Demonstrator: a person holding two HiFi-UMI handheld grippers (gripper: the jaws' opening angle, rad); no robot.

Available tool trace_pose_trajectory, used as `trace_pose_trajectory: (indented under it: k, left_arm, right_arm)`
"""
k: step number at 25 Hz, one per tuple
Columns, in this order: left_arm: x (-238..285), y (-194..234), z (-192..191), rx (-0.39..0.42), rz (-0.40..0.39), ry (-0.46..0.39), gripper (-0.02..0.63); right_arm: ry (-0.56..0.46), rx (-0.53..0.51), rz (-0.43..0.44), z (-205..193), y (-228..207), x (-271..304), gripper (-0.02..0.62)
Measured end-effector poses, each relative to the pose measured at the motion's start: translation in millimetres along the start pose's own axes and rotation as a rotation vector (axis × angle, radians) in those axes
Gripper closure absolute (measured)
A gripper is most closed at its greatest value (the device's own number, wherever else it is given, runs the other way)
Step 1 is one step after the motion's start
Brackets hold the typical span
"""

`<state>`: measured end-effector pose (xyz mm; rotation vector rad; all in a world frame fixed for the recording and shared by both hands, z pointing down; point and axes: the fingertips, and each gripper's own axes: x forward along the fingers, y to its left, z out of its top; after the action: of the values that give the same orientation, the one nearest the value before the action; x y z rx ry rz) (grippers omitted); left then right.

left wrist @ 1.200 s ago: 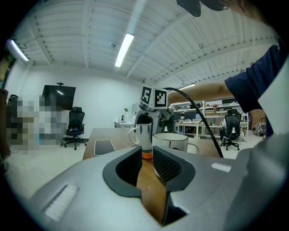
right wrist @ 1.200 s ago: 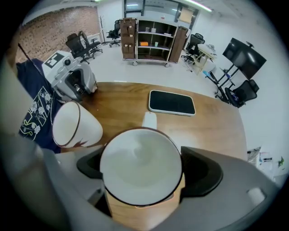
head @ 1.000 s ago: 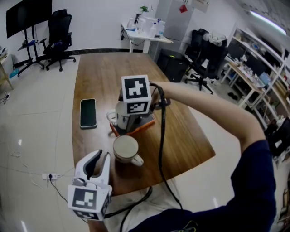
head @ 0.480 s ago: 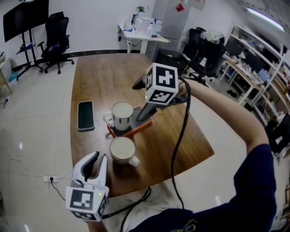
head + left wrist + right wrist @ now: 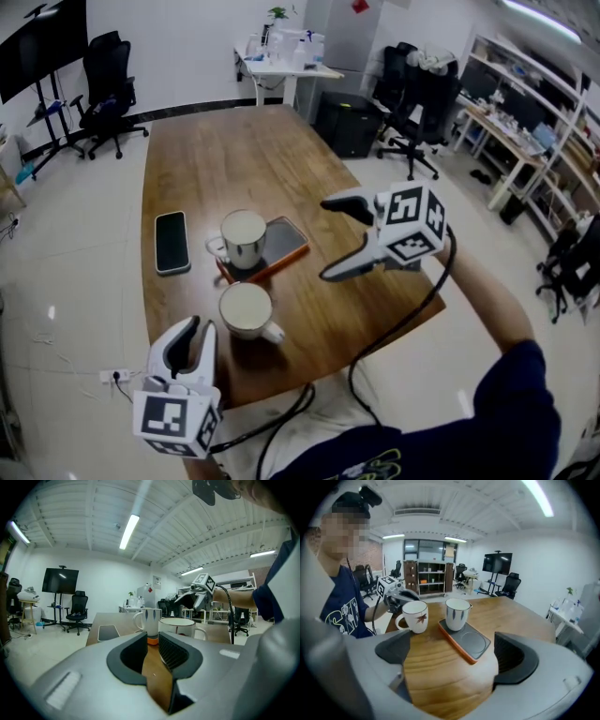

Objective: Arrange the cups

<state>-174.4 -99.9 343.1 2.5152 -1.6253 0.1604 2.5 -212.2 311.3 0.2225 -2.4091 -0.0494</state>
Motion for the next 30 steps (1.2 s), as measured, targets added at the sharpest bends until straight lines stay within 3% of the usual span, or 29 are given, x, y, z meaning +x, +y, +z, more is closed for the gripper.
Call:
trace_pose_trajectory:
  k: [4,8,14,26,28,30]
  left_arm:
    - [-0.6,1.9,-2.0,0.003,-0.005,-0.001,0.526]
    - [-2.7,2.5,-1.8,-0.007,0.002,0.005,0.526]
    - [0.7,1.5,-5.7,-0.024,-0.009,0.046,0.525]
    - [-4.7,0.1,1.4,-0.01,-0.009,0.008,0.56]
    - [-4.5,1.0,1.1,-0.012,-0.005,0.01,0.56]
    - [-3.5,1.6,0.5,-0.015,-0.003,0.018,0.56]
  right_arm:
    - [-0.142,0.105,-0.023,-28.8,23.2,-16.7,0.043]
    - [-0.25,0.129,-0.06,-37.5,40.1,-27.1,0.043]
    - [-0.347,0.135,-0.077,-35.8,42.4,-32.8,0.06]
    - [-0.464,0.21,-0.003,-52.0,60.0,-10.9,0.156]
    - [-0.476,0.196,-0.006,-52.3,62.9,-10.9,0.202]
    - [-0.505,0.201,-0.05,-50.5,59.6,-16.1,0.309]
